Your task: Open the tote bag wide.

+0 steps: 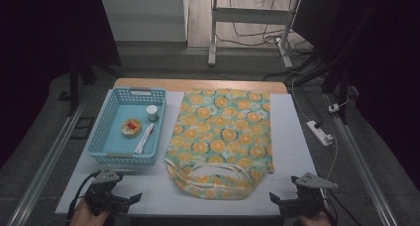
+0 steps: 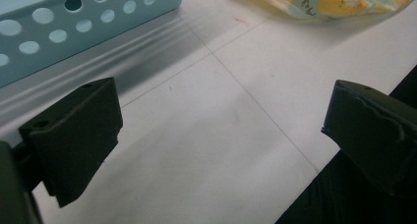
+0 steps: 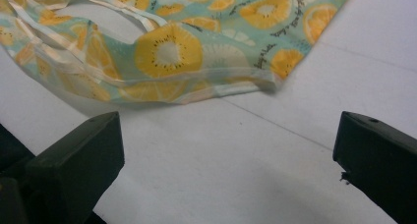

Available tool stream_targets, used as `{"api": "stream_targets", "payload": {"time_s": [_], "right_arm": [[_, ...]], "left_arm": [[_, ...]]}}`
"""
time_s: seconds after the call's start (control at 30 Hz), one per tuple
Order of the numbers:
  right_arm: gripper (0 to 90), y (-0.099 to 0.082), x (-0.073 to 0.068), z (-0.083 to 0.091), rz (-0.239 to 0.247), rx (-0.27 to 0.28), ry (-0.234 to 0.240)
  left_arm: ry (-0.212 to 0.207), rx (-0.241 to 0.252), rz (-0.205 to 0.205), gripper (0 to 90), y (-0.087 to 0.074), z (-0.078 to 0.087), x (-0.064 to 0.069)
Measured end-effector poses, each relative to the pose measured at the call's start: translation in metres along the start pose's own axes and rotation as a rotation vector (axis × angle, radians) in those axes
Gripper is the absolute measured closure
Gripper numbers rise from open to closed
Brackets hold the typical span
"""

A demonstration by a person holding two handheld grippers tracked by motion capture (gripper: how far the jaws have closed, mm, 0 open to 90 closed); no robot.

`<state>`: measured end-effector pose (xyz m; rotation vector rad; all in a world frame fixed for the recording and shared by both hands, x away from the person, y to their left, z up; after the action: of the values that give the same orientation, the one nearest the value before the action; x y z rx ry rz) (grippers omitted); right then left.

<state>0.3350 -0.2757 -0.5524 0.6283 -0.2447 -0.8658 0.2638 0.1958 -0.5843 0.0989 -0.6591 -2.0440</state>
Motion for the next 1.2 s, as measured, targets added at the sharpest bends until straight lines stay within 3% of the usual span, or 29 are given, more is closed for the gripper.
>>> {"api": "stream_targets", "payload": {"time_s": [0.2, 0.57, 0.8, 0.93, 1.2], "right_arm": [[0.0, 0.002, -0.002, 0.002, -0.010, 0.013, 0.018], [0.0, 0.004, -0.010, -0.001, 0.034, -0.006, 0.022], [0.0, 0.017, -0.019, 0.004, 0.058, 0.055, 0.037], [0.0, 0.019, -0.022, 0.001, 0.056, 0.051, 0.045], [0.0, 0.025, -0.031, -0.003, 0.061, 0.041, 0.080]], "left_arm": [[-0.004, -0.004, -0.001, 1.6, 0.000, -0.001, 0.000], [-0.014, -0.006, -0.004, 1.6, 0.000, 0.000, 0.001], [-0.016, -0.007, -0.011, 1.5, 0.000, 0.000, 0.002], [-0.011, -0.010, -0.013, 1.1, 0.000, -0.001, 0.002], [-0.008, -0.006, 0.017, 0.0, 0.000, -0.001, -0.002]]}}
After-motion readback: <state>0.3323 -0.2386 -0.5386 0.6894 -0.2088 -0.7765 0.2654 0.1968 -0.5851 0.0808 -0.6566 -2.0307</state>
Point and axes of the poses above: each handheld gripper's, and its own axes: z roughly backward along the jaws, y roughly out of its top, x roughly to its right, the point moved 9 cm from there along -z, roughly forward along the jaws, and after that the axes turned 13 degrees about -x, right-handed, at the moved point
